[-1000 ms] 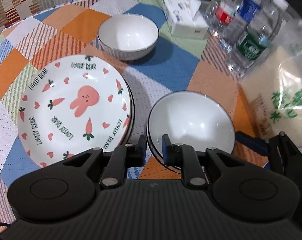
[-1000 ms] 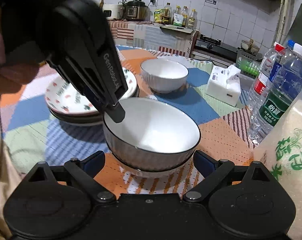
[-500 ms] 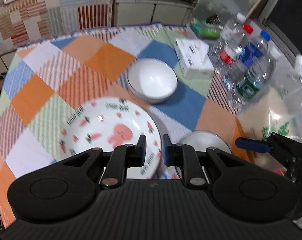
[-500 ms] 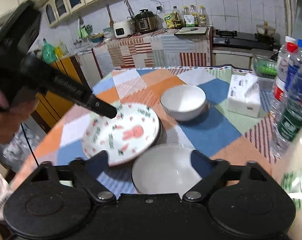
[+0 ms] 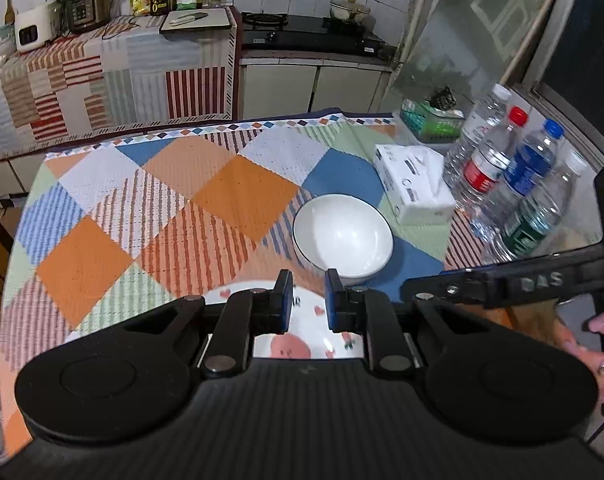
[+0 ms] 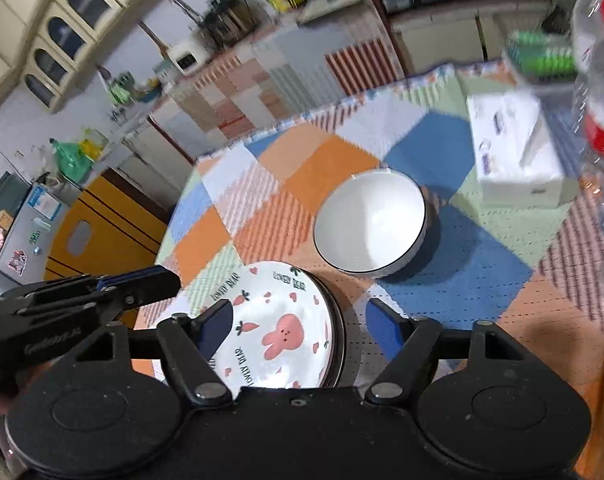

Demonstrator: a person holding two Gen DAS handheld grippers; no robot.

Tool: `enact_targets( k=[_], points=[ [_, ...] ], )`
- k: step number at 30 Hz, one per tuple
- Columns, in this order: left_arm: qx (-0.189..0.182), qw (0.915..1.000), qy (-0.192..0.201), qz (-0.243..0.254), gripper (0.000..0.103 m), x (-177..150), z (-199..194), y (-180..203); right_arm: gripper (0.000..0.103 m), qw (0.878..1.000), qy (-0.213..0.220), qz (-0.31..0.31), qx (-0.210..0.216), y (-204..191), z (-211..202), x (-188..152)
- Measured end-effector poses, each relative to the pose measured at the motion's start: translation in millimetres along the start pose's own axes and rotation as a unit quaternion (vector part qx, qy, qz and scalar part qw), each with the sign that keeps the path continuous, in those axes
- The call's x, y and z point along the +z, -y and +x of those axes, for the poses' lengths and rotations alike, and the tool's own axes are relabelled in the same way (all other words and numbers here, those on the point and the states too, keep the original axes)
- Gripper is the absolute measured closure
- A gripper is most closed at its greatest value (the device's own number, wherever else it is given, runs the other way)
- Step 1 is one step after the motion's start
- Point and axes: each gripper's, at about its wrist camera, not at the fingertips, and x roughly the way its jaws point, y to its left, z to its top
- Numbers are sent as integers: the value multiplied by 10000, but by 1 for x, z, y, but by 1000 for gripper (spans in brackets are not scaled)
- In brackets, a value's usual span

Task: Organize plates and bowls
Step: 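Close both grippers on the third white bowl rim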

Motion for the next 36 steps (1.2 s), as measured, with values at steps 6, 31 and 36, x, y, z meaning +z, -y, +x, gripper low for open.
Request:
enact_targets(
  k=[6, 31, 36],
  points=[
    [263, 9972, -511, -469, 87, 6, 44, -14, 29, 9976, 180, 546, -380, 26, 35, 22],
    [289, 9946, -572, -819, 76, 11, 161, -3, 84, 9820, 54, 1408, -1258, 85, 110, 37],
    [116, 9966, -501, -641, 79, 7, 157, 4, 91, 9831, 87, 1495, -1053, 89, 111, 37]
  ],
)
